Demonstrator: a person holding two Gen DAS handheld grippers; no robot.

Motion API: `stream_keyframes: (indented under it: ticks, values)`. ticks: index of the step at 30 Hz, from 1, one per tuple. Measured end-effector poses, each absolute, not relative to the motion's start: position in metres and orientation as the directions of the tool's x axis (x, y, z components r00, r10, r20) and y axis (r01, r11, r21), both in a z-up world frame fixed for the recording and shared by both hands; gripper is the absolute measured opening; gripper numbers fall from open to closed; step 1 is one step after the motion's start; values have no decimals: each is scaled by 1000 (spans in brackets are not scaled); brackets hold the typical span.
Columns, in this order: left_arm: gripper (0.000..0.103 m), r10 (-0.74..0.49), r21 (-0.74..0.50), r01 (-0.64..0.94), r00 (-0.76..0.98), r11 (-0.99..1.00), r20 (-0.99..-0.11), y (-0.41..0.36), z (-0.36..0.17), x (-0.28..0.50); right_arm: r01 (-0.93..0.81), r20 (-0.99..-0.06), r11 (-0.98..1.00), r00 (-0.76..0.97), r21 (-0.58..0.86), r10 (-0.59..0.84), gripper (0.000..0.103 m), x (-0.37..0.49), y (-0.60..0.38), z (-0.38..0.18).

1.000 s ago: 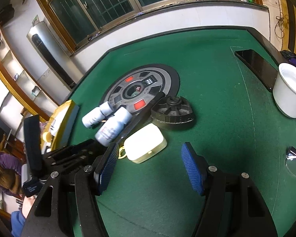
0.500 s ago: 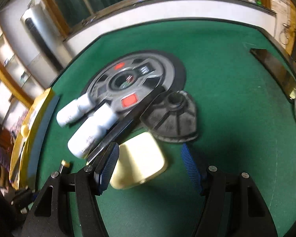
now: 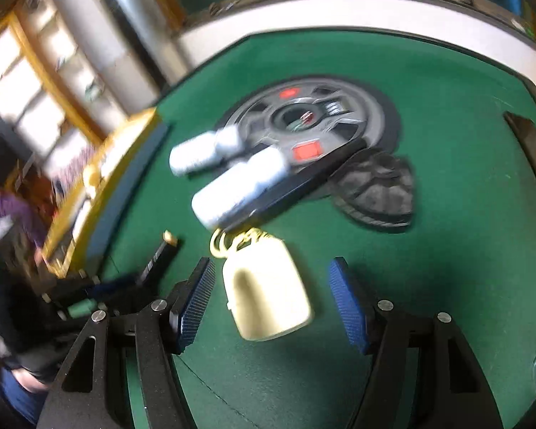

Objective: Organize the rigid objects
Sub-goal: 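Grasp a black marker with left tool while right grasps the cream keyring case, then carry the marker and the cream case over the tray with both tools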

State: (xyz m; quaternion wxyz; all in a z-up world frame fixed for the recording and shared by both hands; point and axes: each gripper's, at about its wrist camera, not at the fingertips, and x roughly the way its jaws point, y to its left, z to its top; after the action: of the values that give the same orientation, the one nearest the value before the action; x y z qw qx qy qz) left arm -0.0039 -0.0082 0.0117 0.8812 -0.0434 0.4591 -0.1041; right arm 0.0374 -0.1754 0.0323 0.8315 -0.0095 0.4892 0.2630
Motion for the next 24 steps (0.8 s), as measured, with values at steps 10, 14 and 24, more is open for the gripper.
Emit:
stream_keyframes:
  ticks: [10, 14, 24]
  values:
    - [12, -261, -215, 148, 585, 965, -768, -4, 22, -12, -453, -838, 877, 408, 158, 362, 43, 15, -171, 39]
    - [13, -262, -222, 142, 607, 965, -750, -2, 35, -15, -468, -777, 842, 413, 266, 475, 43, 10, -174, 59]
    - [13, -256, -227, 128, 642, 965, -723, 6, 50, -19, -503, -663, 791, 465, 348, 587, 44, -2, -171, 86]
